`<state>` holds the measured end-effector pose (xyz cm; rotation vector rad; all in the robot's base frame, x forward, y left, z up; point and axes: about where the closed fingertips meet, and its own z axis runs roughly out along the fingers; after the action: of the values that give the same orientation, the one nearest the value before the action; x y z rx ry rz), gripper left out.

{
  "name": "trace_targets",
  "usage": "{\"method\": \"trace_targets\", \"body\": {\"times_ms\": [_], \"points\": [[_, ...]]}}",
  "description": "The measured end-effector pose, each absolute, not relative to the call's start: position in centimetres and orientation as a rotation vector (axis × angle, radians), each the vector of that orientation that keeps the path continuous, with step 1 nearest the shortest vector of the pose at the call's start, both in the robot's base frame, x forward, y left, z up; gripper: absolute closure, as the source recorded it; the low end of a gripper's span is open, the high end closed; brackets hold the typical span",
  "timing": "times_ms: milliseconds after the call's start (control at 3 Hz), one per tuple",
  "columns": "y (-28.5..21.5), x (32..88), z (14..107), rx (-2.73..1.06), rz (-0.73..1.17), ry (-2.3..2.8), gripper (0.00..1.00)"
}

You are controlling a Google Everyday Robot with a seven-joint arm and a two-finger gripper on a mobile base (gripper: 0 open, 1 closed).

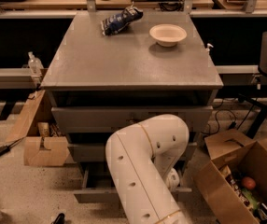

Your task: Open bottom drawer

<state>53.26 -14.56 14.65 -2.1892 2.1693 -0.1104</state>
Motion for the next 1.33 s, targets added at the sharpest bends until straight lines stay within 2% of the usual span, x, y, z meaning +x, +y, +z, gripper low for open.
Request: {"method": "trace_targets", "body": {"times_ms": [333, 1000, 1333], "points": [[-14.6, 53.2, 14.6, -2.190, -0.109, 2.171, 0.14], [-15.5, 49.9, 15.1, -2.265, -0.089, 2.311, 0.61], [-15.4, 49.9, 15.3, -2.265, -0.089, 2.312, 0.92]]}}
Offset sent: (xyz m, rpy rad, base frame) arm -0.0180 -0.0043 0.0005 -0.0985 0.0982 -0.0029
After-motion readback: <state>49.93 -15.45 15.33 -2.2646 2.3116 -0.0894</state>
